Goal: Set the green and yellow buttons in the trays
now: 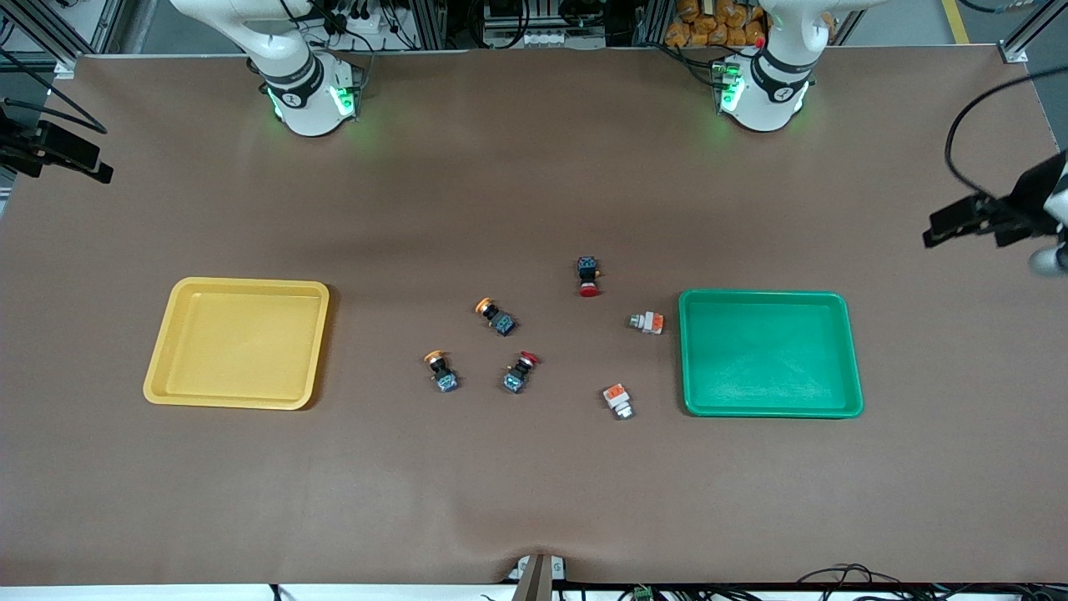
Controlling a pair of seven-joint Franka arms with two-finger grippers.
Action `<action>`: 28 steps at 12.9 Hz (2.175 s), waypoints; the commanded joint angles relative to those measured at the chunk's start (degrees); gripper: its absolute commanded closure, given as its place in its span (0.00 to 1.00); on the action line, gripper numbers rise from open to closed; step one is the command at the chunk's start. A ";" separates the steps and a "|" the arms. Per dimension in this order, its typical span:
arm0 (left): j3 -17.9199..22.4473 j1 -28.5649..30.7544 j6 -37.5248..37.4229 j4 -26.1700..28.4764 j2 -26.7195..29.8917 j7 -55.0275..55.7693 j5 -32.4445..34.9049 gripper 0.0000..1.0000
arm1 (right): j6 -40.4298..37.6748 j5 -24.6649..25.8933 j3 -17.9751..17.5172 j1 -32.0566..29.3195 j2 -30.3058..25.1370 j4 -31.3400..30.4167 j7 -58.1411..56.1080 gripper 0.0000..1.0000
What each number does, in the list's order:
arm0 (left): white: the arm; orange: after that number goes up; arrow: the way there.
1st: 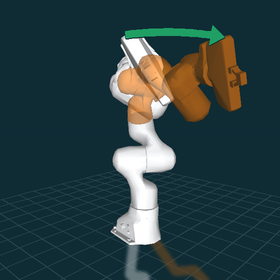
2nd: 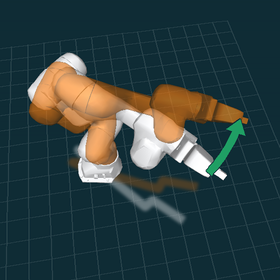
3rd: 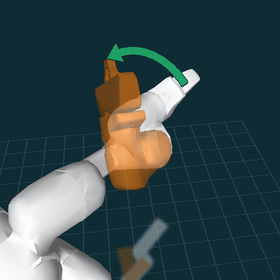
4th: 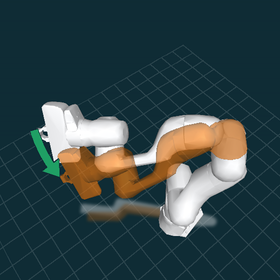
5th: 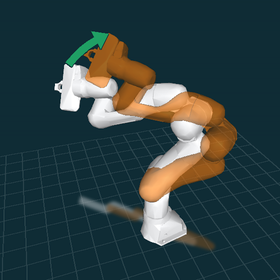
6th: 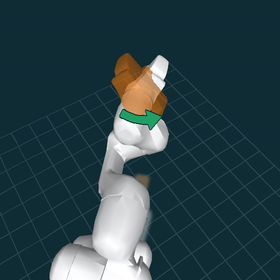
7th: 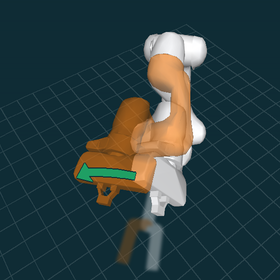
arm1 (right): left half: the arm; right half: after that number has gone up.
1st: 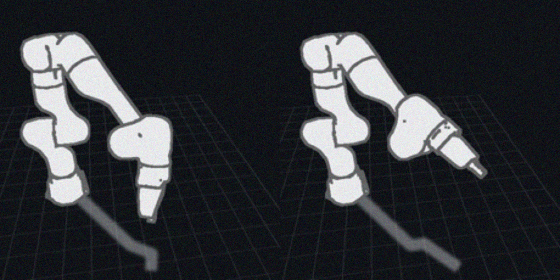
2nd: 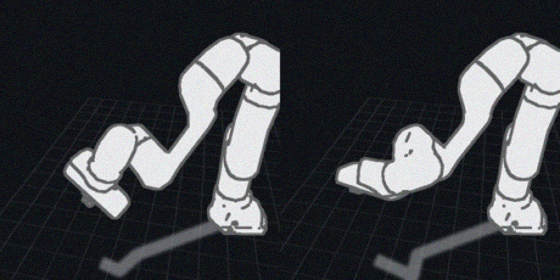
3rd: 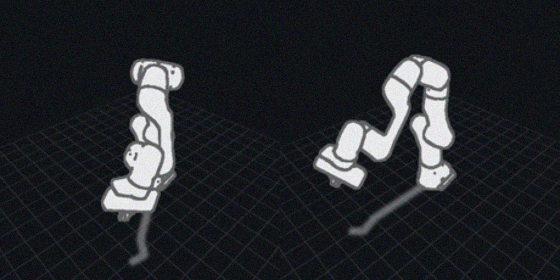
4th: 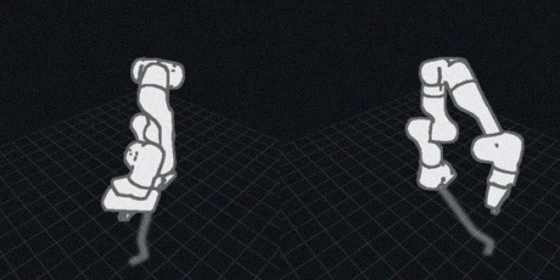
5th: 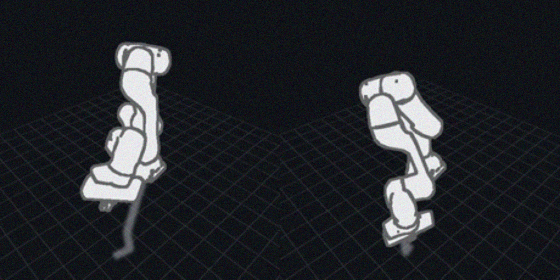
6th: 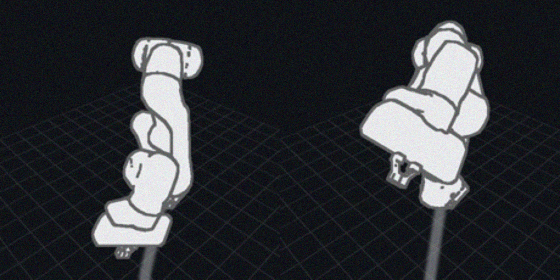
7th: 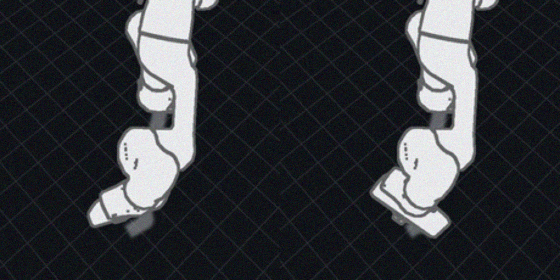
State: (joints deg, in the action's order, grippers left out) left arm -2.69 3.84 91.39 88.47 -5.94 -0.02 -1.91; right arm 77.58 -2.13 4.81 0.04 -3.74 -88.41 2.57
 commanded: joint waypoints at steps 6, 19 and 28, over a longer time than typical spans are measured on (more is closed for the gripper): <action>-0.30 -13.31 15.38 -5.31 -18.03 16.25 5.85 0.00 | 0.91 1.25 0.11 0.75 -0.83 -1.94 -0.11 0.00; 0.84 -26.07 45.16 -10.68 -38.17 38.16 5.86 0.00 | 1.17 0.55 0.02 2.16 0.93 -1.94 0.07 0.00; 5.07 -32.41 66.72 -10.86 -47.23 41.41 5.77 0.00 | 1.17 0.55 0.02 2.34 1.28 -1.94 0.16 0.00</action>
State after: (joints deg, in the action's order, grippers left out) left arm 1.30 -27.71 155.76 79.53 -50.78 39.60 2.80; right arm 78.25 -1.97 4.62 1.93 -2.28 -89.76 2.54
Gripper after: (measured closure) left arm 0.000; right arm 0.000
